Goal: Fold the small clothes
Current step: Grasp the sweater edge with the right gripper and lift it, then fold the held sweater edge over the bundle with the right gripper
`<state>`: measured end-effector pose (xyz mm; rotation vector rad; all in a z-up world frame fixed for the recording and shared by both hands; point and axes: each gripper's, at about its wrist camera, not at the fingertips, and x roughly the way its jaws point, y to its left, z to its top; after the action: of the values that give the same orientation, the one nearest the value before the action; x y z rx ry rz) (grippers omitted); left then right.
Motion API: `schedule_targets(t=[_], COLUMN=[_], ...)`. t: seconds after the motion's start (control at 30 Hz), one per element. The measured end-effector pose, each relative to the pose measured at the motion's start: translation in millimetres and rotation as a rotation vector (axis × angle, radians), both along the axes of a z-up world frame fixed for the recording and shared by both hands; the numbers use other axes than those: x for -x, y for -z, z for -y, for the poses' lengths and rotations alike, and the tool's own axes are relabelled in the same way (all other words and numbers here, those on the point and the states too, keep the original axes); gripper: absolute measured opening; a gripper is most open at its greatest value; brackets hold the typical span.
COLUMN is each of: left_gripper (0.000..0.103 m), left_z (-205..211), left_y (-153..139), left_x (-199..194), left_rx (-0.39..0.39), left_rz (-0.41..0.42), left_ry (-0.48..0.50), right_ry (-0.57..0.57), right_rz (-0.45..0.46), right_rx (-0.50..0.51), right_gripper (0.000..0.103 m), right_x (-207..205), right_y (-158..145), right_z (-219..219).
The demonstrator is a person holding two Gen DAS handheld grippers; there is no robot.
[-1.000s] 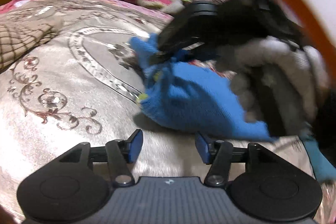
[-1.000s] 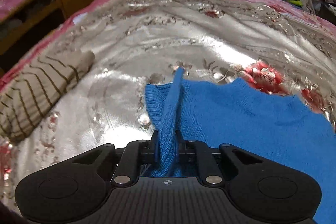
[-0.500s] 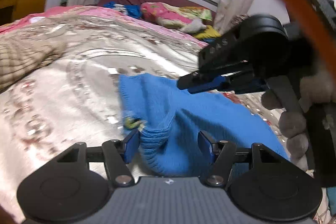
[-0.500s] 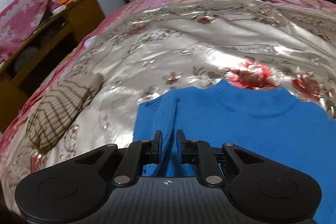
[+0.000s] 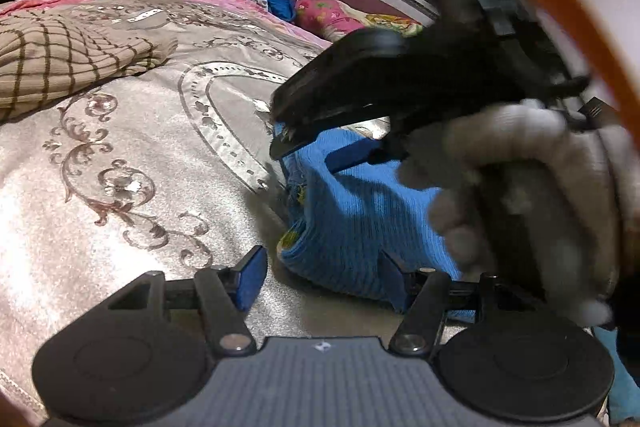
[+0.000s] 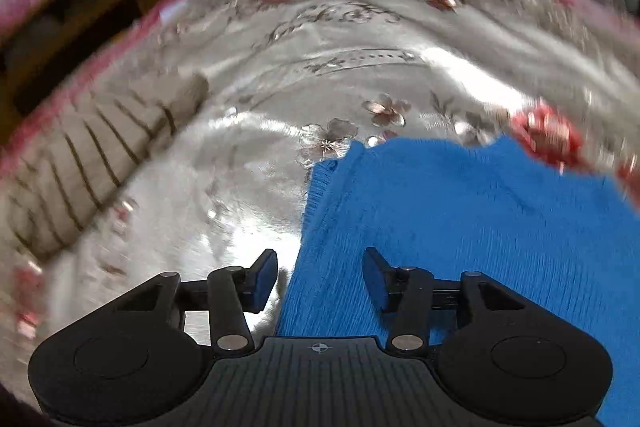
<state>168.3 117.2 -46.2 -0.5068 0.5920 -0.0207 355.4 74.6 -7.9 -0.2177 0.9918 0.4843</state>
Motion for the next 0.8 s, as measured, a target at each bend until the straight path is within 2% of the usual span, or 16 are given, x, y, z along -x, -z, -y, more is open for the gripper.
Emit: schedule_targets(t=[0.07,0.13,0.17,0.23,0.3,0.37,0.5,0.57,0.63,0.7,0.8], left_gripper=[0.063,0.065,0.066,0.068,0.070,0.070,0.069,0.063,0.038,0.021,0.019], left_z=[-1.8,-0.8,1.2,5.9,11.5,15.3,17.6,20.0,21.2,21.4,27.6], left_y=[0.2,-2.0,-2.6,-2.2,-2.0,-3.3,-1.9,-1.6,-2.4,-4.2,-15.6], left_x=[-0.5,0.4,0.2,-0.1,-2.7,-6.7,-20.8,-27.6,-34.8,-37.0,-34.8], left_rx=[0.004,-0.007,-0.018,-0.044,-0.071,-0.082,-0.042,-0.033,-0.021,0.010,-0.008], left_rz=[0.004,0.006,0.003,0.003,0.002,0.000,-0.013,-0.018,-0.039,-0.059,-0.026], left_ry=[0.003,0.008,0.009,0.010,0.005,-0.005,-0.043,-0.051,-0.038,-0.033,-0.014], right_ry=[-0.018,-0.019,-0.022,-0.028,-0.032,-0.030,-0.045,-0.051,-0.054,-0.050,-0.037], right_rz=[0.036,0.039,0.036,0.037,0.025,0.011,0.014,0.017,0.019,0.023,0.030], right_rx=[0.089,0.104,0.100,0.111,0.087,0.058,0.033,0.022,0.008,-0.013,-0.050], right_gripper=[0.047,0.043,0.039,0.020,0.013,0.012,0.012,0.012,0.011,0.011,0.011], right_x=[-1.8,-6.1,-8.0,-11.2,-13.8,-14.9,-11.0,-8.3,-6.9,-7.0,-6.7], right_y=[8.1,13.5,14.0,12.8,7.7,2.8,-5.7,-9.4,-14.7,-21.3,-32.9], right_z=[-11.9,-13.1,-11.5,-6.8,3.0,10.9,18.5,21.1,25.6,31.7,45.8])
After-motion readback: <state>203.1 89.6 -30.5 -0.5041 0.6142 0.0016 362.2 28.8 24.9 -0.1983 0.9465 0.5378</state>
